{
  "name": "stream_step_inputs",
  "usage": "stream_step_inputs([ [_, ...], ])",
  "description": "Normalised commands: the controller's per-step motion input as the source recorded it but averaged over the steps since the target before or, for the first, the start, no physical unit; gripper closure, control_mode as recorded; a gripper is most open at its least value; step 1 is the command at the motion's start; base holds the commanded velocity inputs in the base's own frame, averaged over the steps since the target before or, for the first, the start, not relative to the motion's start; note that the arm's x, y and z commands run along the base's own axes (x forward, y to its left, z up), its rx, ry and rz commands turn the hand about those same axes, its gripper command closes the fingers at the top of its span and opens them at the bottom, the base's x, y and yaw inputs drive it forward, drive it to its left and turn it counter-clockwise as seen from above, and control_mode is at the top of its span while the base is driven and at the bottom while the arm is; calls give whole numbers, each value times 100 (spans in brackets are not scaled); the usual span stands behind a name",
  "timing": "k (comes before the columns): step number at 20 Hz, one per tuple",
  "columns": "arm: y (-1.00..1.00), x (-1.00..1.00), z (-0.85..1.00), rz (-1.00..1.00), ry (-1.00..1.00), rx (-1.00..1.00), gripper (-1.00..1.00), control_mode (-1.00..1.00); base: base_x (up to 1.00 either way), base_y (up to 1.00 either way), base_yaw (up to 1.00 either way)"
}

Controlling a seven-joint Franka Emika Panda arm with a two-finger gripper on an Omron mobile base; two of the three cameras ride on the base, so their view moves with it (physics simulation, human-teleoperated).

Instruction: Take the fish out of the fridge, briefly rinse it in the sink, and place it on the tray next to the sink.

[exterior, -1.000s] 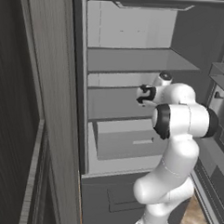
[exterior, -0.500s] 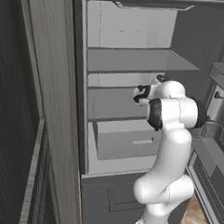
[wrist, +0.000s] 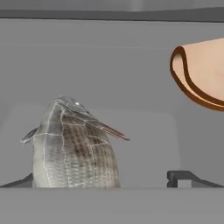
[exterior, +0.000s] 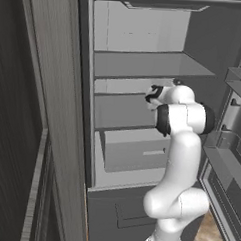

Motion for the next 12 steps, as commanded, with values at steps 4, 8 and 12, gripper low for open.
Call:
stream_step_inputs([
  [4, -2, 19, -28, 0, 0, 2, -100, -100, 0, 0, 0],
  [8, 0, 3, -41, 1, 0, 0, -100, -100, 0, 0, 0],
  [12, 5, 0, -27, 1, 0, -2, 100, -100, 0, 0, 0],
])
